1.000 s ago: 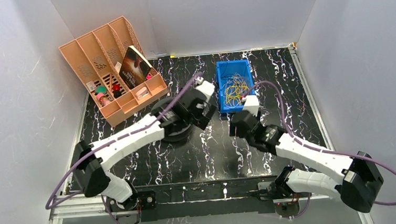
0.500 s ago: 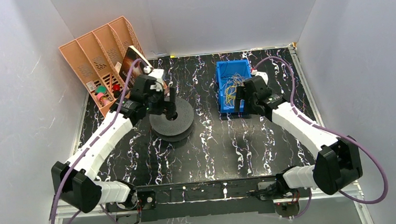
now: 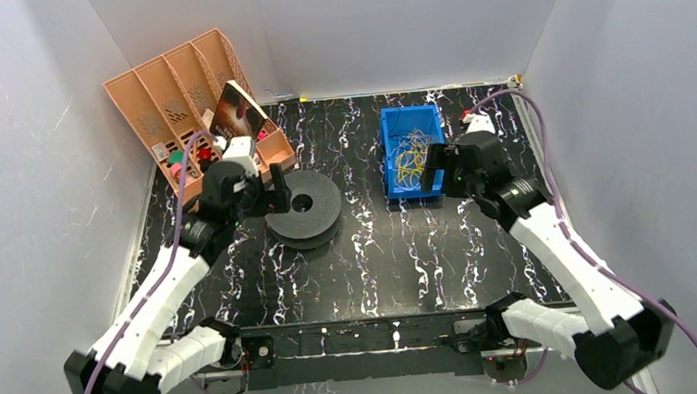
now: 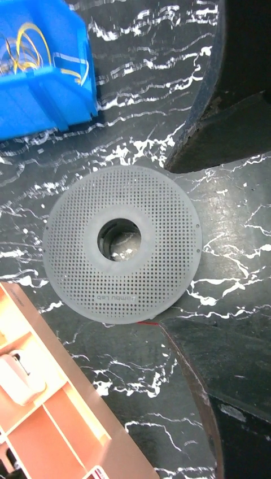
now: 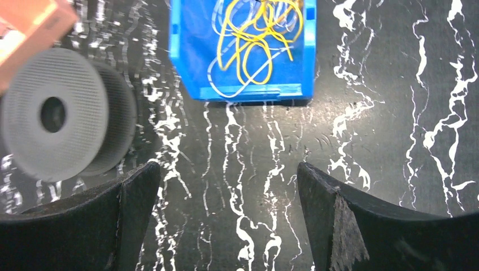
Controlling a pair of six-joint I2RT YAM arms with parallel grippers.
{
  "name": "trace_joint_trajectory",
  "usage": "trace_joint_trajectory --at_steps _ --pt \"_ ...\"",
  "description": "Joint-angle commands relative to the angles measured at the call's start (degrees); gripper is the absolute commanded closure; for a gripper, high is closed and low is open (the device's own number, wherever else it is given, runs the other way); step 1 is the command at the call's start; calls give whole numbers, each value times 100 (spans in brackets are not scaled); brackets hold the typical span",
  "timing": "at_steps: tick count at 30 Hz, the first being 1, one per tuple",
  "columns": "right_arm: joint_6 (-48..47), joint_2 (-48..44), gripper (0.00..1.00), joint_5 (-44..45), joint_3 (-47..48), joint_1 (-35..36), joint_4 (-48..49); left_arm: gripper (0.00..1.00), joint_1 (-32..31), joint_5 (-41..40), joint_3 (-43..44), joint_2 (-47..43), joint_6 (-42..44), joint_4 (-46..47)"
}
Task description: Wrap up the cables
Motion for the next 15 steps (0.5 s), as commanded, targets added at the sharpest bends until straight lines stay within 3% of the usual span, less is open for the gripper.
trace_joint_trajectory --at_steps 1,6,15 --pt "-224 -726 2 -366 -167 -21 288 2 14 418 -848 -1044 -12 1155" --pt "-372 -1260 2 -175 -524 -16 578 2 17 313 -979 -1490 289 1268" --pt "-629 -1573 2 -263 -830 -10 920 2 18 434 -757 -1030 446 848"
